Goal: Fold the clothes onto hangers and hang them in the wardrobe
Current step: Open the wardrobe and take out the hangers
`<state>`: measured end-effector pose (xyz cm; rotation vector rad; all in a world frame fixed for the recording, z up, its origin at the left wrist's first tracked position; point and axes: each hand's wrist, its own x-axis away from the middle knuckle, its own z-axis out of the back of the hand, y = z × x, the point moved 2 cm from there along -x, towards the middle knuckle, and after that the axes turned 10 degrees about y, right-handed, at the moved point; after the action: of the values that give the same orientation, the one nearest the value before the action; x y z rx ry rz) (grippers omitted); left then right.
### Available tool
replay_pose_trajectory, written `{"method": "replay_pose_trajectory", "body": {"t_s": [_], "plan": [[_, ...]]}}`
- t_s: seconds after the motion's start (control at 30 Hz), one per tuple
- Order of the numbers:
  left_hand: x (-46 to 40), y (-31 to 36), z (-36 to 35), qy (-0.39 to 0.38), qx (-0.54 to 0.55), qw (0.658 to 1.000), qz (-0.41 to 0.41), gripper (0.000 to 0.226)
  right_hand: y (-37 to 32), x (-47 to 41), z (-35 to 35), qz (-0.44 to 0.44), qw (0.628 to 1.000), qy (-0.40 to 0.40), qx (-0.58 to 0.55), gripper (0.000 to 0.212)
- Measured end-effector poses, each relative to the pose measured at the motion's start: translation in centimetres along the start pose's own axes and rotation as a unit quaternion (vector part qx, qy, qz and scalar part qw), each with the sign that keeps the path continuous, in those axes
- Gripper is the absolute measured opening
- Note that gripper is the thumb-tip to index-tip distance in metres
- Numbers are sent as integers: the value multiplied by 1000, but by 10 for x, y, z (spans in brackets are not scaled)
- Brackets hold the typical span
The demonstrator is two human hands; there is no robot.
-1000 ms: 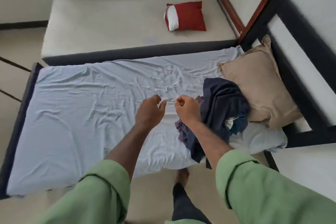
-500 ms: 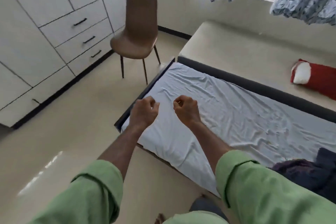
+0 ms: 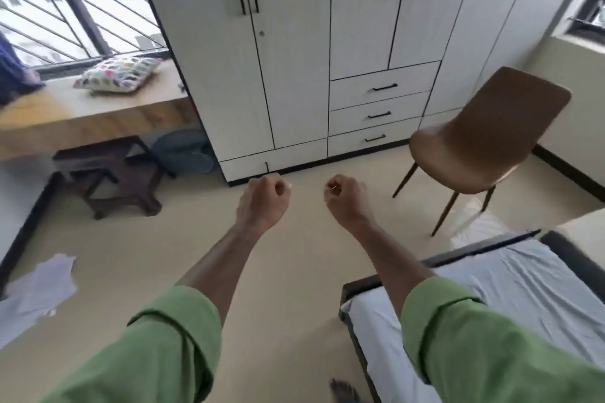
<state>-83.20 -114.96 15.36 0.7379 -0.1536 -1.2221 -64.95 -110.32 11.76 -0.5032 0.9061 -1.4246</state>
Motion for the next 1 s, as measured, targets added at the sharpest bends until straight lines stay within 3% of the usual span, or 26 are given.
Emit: {"method": "replay_pose_trajectory", "body": {"t_s": [0.27,0.5,1.0], "plan": [[-163,9,20,107,-13,994,6,20,-76,-169,-63,93,995,-35,-11,11],[-309,-2,15,132,2,991,-18,20,-131,-299,-124,139,990,-21,-13,12],[-632,-51,22,153,36,986,-64,22,-250,-556,-239,151,985,72,-35,18]]}}
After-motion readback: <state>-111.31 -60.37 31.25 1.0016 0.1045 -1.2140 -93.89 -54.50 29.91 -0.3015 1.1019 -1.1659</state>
